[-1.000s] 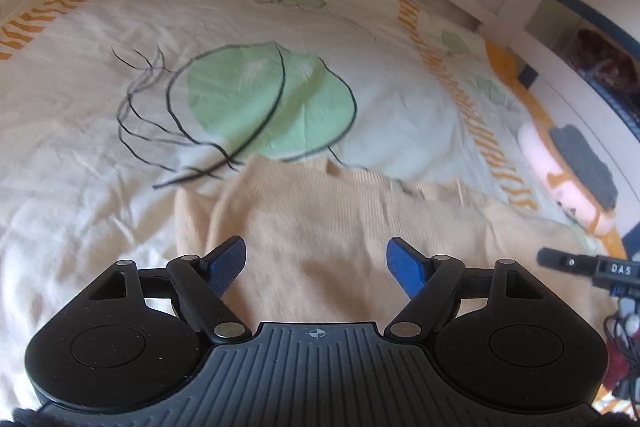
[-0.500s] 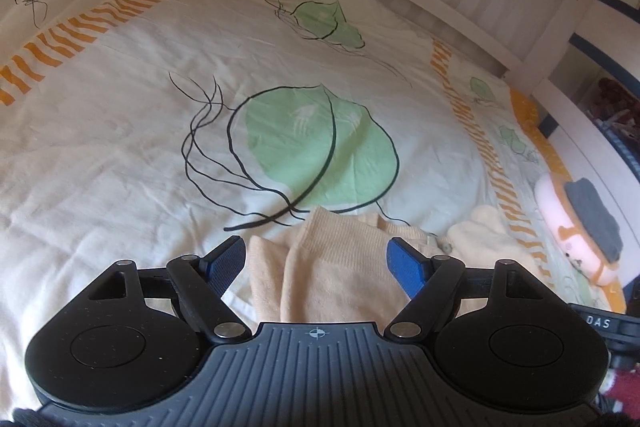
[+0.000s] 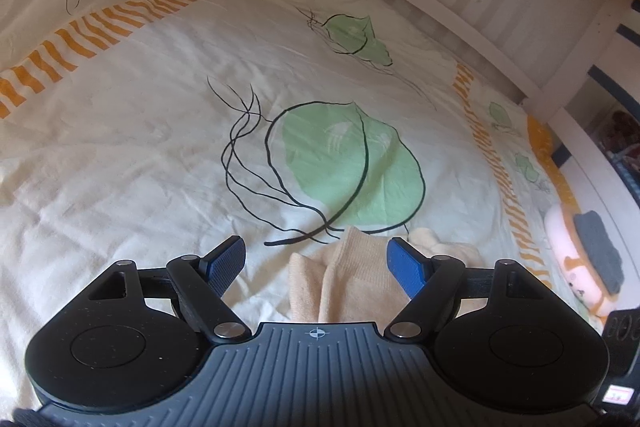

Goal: Fold small clothes

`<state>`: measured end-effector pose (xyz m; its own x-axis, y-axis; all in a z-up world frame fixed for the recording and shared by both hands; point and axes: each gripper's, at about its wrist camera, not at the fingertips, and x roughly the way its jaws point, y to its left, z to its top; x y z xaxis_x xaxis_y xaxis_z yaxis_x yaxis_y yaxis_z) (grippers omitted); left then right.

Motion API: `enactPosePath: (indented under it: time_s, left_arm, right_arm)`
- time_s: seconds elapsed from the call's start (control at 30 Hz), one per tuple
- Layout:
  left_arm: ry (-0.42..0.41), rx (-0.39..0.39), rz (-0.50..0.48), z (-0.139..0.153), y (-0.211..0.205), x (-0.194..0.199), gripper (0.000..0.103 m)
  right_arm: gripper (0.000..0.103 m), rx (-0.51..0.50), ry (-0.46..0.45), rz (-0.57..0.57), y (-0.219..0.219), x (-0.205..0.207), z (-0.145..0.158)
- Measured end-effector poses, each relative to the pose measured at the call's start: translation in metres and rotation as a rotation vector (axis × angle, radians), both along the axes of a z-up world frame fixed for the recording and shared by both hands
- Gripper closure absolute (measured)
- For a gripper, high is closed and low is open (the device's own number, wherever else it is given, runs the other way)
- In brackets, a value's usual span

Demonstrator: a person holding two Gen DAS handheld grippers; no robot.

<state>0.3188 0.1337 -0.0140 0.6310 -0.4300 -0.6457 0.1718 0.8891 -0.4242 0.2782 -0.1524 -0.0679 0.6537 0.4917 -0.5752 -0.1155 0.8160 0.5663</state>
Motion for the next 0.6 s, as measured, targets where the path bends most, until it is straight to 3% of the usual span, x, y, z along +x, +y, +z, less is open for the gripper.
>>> enactPosePath:
  time_s: [0.6]
  left_arm:
    - [0.007,0.001,-0.006,-0.001,0.002,0.004,0.026]
  right_arm:
    - [0.076,-0.1,-0.054,0.04,0.045,-0.002,0.008]
